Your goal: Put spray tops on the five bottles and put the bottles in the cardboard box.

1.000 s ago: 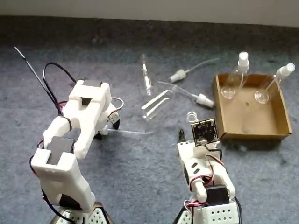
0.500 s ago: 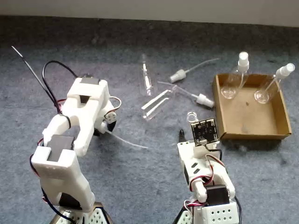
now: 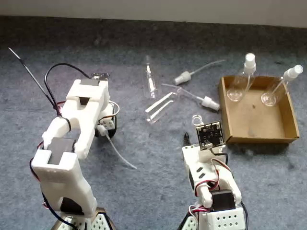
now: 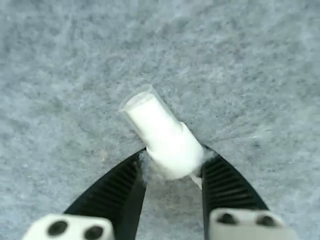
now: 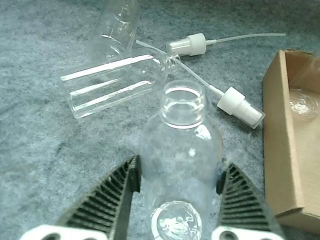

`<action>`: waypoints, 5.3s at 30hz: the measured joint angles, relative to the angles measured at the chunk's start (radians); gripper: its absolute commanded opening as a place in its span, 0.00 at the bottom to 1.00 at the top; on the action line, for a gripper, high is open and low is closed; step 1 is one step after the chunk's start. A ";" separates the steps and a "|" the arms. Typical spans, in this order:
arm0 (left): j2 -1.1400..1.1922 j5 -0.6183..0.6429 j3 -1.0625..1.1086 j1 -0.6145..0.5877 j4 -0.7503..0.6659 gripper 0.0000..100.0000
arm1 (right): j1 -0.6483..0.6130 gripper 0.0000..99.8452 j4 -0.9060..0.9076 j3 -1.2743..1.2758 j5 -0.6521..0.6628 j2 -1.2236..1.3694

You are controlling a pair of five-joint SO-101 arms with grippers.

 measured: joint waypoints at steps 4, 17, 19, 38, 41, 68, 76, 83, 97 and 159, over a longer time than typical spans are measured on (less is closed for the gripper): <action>0.000 -0.009 -0.005 0.000 0.000 0.10 | 0.000 0.17 0.000 0.000 0.000 0.000; 0.000 -0.015 -0.006 0.000 0.055 0.25 | 0.000 0.17 0.000 0.000 0.000 0.000; 0.000 -0.015 -0.006 0.000 0.071 0.24 | 0.000 0.17 0.000 0.000 0.000 0.000; 0.000 0.494 -0.138 0.000 0.230 0.30 | 0.000 0.17 -0.041 0.000 0.000 0.000; 0.000 0.534 -0.138 0.000 0.203 0.30 | 0.000 0.17 -0.041 0.000 0.000 0.000; 0.002 0.555 -0.008 -0.064 -0.008 0.25 | 0.000 0.17 -0.041 0.000 0.000 0.000; -0.002 0.557 0.015 -0.057 -0.017 0.01 | 0.000 0.17 -0.041 0.000 0.000 0.000; -0.002 0.557 0.018 -0.048 -0.017 0.01 | 0.000 0.17 -0.041 0.000 0.000 0.000; -0.012 0.557 -0.025 -0.048 0.009 0.01 | 0.000 0.17 -0.121 0.000 0.000 0.000; -1.198 -0.066 0.157 0.500 -0.496 0.01 | -0.305 0.17 -0.166 0.000 0.000 0.002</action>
